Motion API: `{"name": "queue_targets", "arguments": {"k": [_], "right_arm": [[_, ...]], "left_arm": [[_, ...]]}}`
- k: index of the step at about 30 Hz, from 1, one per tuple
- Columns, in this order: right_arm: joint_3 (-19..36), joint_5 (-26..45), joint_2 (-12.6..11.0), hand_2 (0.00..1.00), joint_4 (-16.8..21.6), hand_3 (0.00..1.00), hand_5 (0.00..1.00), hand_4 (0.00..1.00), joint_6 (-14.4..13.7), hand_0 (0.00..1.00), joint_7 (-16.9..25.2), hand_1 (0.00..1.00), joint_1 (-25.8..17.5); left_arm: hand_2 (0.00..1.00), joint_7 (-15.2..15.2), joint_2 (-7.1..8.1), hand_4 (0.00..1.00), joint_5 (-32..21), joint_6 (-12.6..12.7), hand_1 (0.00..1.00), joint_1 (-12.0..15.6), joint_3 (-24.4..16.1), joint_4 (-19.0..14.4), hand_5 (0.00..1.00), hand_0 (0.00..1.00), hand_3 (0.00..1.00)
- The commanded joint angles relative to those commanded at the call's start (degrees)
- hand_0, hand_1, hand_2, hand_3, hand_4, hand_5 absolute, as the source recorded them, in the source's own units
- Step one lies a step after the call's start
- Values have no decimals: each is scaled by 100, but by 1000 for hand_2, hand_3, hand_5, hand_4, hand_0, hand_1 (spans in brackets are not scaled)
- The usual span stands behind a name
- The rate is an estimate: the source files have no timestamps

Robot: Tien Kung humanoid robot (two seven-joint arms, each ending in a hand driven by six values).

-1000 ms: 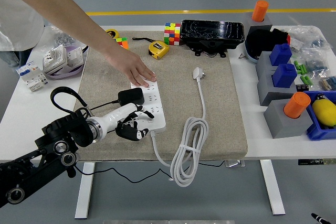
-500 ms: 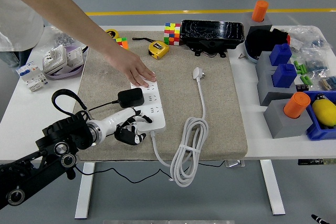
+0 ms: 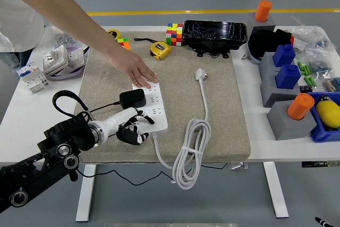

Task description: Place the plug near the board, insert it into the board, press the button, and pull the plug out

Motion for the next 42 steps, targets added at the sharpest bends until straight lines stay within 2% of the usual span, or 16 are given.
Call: {"name": "queue_targets", "arguments": {"k": [1,2,9,15,29,32,33,38,39,42], "right_arm": [[0,-1,-1,657,0,586,525,926,1,666,-1,671,-1],[-1,-3,-4,657,2,586,525,926,0,667,-2,671,2],[9,-1,-6,657,5,586,525,926,-2,667,-2,671,12],[-13,1,-8,656,15,586,525,926,1,664,-3,671,20],[-26,-3,-15,655,24,586,525,926,1,666,-4,671,4],[-5,-6,-10,655,26,586,525,926,-1,666,-3,671,4],[-5,-7,-11,655,24,586,525,926,0,666,-4,671,5],[-9,-11,-15,655,20,586,525,926,-1,666,-6,671,-11],[-11,-11,-14,655,20,586,526,926,-1,668,-6,671,-16],[-11,-12,-9,655,22,586,526,926,-2,668,-5,671,-39]], "left_arm": [[154,-10,-1,570,8,11,54,-1,3,3,2,87,804],[155,-17,0,570,9,18,55,-6,-2,2,2,87,880],[155,-33,14,565,6,37,55,-22,11,-29,2,87,886],[155,89,12,564,42,-23,55,-40,95,88,2,87,893],[155,108,2,559,81,-26,54,-45,136,160,2,85,903],[155,81,11,559,71,-47,54,-20,71,74,2,85,903],[154,65,20,547,35,-62,54,-7,25,14,2,84,750],[154,-173,71,547,-205,-25,54,58,-231,-272,2,84,750],[145,-210,75,675,-212,-11,45,64,-250,-283,38,103,619],[145,-333,85,675,-237,35,45,105,-306,-278,38,103,619]]}}
